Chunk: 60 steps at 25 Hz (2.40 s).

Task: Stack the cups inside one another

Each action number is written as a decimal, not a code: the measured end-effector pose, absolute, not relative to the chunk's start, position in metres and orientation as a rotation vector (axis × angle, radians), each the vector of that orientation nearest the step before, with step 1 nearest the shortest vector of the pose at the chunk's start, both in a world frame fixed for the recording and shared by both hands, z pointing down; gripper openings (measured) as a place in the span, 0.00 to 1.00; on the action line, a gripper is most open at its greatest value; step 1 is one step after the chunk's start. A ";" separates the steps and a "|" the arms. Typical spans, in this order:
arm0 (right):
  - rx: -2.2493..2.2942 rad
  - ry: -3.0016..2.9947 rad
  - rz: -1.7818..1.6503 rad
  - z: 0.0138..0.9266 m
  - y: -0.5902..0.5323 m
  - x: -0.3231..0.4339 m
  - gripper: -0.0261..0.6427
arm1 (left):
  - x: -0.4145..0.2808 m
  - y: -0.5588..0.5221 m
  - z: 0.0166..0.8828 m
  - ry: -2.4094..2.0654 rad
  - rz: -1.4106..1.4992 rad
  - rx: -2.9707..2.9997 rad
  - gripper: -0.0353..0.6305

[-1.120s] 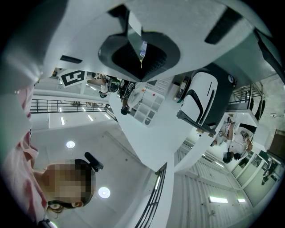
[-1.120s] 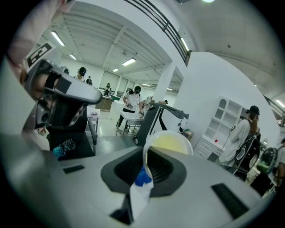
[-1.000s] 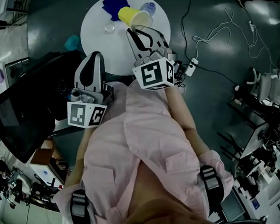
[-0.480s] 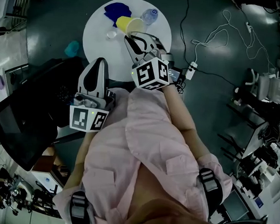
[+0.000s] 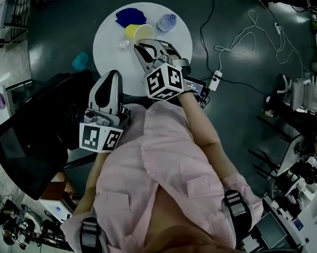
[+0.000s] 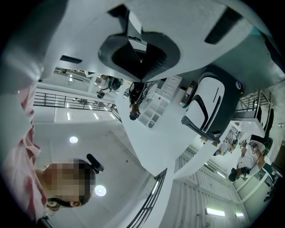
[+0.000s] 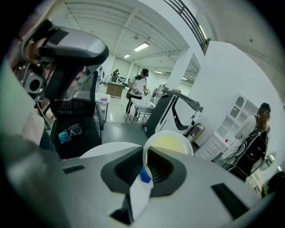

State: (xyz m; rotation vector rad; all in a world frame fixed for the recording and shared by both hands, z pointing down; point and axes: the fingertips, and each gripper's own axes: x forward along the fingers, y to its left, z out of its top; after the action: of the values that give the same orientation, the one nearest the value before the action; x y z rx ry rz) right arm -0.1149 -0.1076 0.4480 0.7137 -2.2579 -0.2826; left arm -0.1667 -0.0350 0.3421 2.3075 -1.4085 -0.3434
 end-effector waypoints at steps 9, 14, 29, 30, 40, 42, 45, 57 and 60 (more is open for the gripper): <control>0.646 -2.228 -0.266 0.470 -0.106 -0.122 0.11 | -0.166 -0.038 0.341 -1.397 -0.346 2.305 0.08; 0.616 -2.211 -0.260 0.480 -0.106 -0.124 0.11 | -0.166 -0.040 0.341 -1.389 -0.345 2.302 0.08; 0.506 -2.175 -0.259 0.507 -0.105 -0.138 0.11 | -0.172 -0.047 0.345 -1.396 -0.347 2.279 0.08; 0.499 -2.174 -0.258 0.509 -0.105 -0.139 0.11 | -0.172 -0.048 0.346 -1.395 -0.345 2.278 0.08; 0.429 -2.148 -0.258 0.524 -0.103 -0.145 0.11 | -0.174 -0.048 0.346 -1.402 -0.337 2.261 0.08; 0.418 -2.143 -0.260 0.525 -0.103 -0.146 0.11 | -0.174 -0.049 0.346 -1.404 -0.337 2.258 0.08; 0.406 -2.136 -0.266 0.528 -0.105 -0.147 0.11 | -0.175 -0.051 0.347 -1.406 -0.338 2.252 0.08; 0.342 -2.111 -0.257 0.546 -0.102 -0.153 0.11 | -0.181 -0.056 0.351 -1.414 -0.342 2.226 0.08; 0.323 -2.096 -0.262 0.553 -0.102 -0.152 0.11 | -0.182 -0.058 0.354 -1.417 -0.342 2.219 0.08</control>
State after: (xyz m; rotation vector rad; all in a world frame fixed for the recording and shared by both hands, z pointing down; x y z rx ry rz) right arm -0.1523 -0.1022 0.5529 0.3229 -2.0955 -0.2618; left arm -0.1820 -0.0580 0.3535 2.2185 -1.4172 -0.3424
